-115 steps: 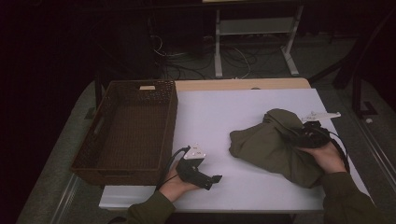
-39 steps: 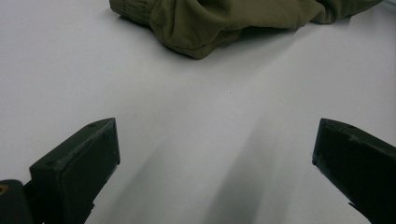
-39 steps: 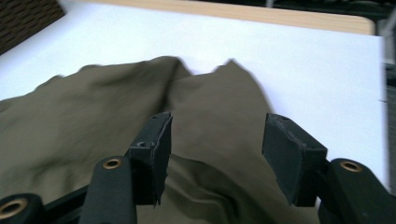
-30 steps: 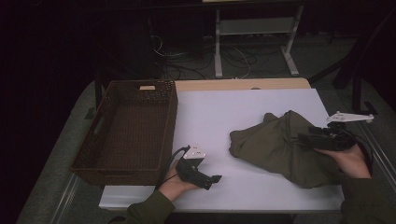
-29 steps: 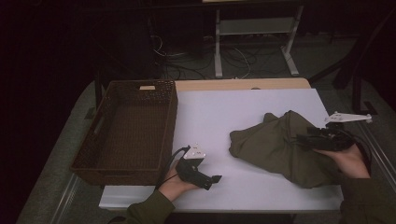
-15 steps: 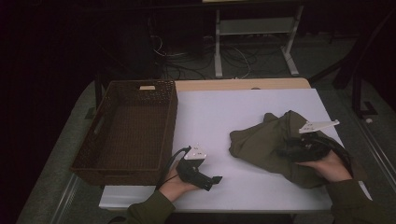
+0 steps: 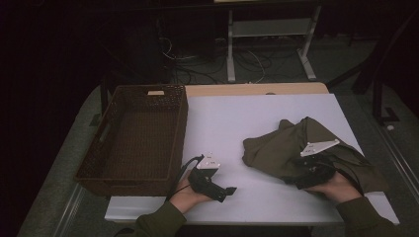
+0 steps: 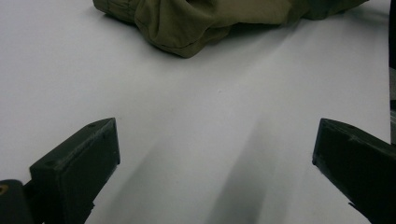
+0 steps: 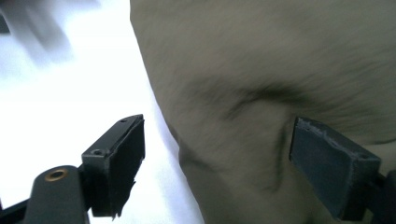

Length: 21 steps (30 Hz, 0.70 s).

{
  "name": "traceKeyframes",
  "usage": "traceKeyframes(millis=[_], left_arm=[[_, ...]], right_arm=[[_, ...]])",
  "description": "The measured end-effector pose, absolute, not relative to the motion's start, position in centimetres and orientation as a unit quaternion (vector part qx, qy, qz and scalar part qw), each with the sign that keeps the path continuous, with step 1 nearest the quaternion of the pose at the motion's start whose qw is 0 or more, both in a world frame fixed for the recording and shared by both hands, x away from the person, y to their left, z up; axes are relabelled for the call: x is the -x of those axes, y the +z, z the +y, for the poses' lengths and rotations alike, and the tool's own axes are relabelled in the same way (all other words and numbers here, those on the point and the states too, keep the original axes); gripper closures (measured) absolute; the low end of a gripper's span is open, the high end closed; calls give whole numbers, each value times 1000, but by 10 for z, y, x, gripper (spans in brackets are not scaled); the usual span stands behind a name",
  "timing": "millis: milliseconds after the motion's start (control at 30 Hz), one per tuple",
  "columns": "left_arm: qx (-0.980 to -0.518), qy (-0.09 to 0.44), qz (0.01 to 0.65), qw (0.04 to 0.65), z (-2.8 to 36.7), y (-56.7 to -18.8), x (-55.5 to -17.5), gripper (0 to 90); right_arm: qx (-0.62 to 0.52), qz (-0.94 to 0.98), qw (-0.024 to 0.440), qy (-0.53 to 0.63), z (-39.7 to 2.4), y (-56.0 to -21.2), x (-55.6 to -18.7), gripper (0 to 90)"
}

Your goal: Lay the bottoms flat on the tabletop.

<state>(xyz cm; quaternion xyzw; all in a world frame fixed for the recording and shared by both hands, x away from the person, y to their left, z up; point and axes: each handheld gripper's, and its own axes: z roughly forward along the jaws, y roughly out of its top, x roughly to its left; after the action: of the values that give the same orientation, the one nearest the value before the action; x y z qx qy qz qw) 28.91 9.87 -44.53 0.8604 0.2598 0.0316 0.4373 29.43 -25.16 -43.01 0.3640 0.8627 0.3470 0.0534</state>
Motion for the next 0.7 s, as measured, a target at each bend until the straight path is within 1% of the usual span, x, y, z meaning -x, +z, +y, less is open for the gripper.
traceKeyframes(millis=[167, 233, 367, 433, 500, 533, 567, 600, 633, 700], left_arm=[[-861, 31, 261, 436, 99, -447, -290, 0], [-860, 31, 263, 437, 99, -446, -291, 1], [-861, 31, 262, 435, 97, -447, -291, 1], [-861, 31, 262, 434, 98, -447, -290, 1], [-861, 30, 263, 435, 98, -446, -289, 1], [-860, 31, 263, 436, 98, -446, -290, 0], [-860, 31, 263, 436, 97, -446, -290, 1], [-861, 31, 262, 435, 97, -446, -290, 1], [-862, 31, 261, 434, 97, -446, -289, 0], [-862, 30, 261, 434, 97, -446, -290, 1]], right_arm=[[-352, 875, 63, 326, -244, -438, -296, 172], [-346, 880, 75, 316, -241, -440, -297, 194], [-333, 890, 108, 291, -235, -444, -296, 275], [-333, 890, 108, 293, -235, -444, -296, 333], [-332, 889, 107, 297, -236, -443, -297, 416], [-334, 888, 106, 299, -237, -443, -298, 475], [-338, 885, 104, 302, -239, -442, -299, 562], [-339, 885, 102, 303, -239, -442, -299, 595], [-339, 884, 101, 305, -240, -441, -301, 655], [-342, 883, 100, 307, -242, -441, -303, 724]])
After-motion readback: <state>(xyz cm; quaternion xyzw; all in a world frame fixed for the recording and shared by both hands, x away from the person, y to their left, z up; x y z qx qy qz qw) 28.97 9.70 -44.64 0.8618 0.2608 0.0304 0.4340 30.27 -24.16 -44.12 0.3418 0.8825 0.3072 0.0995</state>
